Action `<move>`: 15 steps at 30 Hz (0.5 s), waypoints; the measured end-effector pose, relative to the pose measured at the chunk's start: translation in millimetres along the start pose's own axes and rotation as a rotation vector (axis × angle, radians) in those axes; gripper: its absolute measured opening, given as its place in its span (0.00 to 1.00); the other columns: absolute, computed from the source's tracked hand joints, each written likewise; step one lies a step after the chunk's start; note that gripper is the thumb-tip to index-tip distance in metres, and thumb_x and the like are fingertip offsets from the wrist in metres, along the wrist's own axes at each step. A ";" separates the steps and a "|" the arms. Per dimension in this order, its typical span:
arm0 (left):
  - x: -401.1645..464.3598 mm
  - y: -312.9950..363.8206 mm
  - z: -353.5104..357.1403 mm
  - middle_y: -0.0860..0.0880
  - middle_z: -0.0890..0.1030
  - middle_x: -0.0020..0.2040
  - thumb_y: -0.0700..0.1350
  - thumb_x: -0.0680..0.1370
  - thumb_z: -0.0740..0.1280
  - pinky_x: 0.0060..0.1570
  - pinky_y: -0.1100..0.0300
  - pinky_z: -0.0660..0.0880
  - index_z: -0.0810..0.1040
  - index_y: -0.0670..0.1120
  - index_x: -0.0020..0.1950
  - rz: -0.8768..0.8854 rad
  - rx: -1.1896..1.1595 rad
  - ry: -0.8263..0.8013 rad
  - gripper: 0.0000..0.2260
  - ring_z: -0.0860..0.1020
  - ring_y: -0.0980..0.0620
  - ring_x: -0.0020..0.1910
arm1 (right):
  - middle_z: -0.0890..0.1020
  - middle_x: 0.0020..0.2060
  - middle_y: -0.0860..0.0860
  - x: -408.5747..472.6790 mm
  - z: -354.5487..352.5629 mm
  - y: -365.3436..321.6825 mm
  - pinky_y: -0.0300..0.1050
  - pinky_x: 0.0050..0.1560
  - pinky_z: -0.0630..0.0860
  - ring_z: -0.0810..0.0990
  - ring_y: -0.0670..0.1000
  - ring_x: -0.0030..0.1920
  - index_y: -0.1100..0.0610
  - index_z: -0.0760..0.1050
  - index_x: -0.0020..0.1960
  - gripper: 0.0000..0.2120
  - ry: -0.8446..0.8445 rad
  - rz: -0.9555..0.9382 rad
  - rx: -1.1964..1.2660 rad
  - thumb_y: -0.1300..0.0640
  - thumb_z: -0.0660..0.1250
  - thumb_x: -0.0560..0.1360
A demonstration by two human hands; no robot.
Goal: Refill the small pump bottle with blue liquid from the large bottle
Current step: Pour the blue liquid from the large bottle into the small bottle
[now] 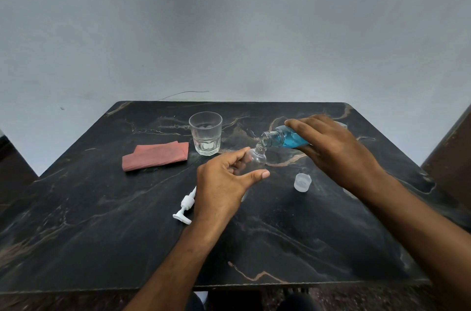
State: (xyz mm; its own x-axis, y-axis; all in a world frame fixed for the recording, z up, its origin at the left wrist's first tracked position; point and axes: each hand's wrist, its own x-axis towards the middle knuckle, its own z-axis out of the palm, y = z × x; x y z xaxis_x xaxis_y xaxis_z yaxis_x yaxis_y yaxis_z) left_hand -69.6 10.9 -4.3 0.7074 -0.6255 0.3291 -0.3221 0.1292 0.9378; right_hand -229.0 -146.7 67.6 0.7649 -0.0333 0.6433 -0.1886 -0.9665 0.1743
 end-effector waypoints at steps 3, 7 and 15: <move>0.2 -0.7 0.8 0.67 0.83 0.42 0.41 0.62 0.85 0.45 0.76 0.77 0.84 0.47 0.62 0.006 0.005 0.000 0.29 0.83 0.70 0.49 | 0.83 0.54 0.58 0.2 0.3 1.6 0.55 0.46 0.80 0.81 0.60 0.51 0.63 0.75 0.65 0.24 -0.002 -0.006 -0.007 0.63 0.76 0.71; 0.9 -2.1 2.3 0.68 0.84 0.41 0.42 0.62 0.85 0.45 0.76 0.77 0.85 0.48 0.61 -0.007 0.002 0.003 0.29 0.84 0.69 0.48 | 0.82 0.55 0.57 -0.6 0.2 5.8 0.54 0.46 0.79 0.80 0.59 0.52 0.61 0.74 0.66 0.23 -0.007 -0.015 -0.011 0.61 0.74 0.73; 1.2 -2.8 3.0 0.72 0.83 0.41 0.43 0.61 0.85 0.45 0.75 0.77 0.84 0.49 0.61 0.002 0.002 -0.001 0.29 0.84 0.69 0.49 | 0.82 0.55 0.57 -0.9 -0.1 6.4 0.55 0.46 0.80 0.80 0.59 0.52 0.61 0.74 0.66 0.23 -0.013 -0.015 -0.021 0.61 0.75 0.73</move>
State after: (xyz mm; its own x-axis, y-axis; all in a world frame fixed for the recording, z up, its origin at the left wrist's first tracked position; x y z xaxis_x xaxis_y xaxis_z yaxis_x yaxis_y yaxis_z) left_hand -69.7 7.5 -6.9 0.7061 -0.6262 0.3305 -0.3244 0.1288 0.9371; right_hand -231.0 -152.8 68.2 0.7753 -0.0224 0.6312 -0.1899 -0.9614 0.1992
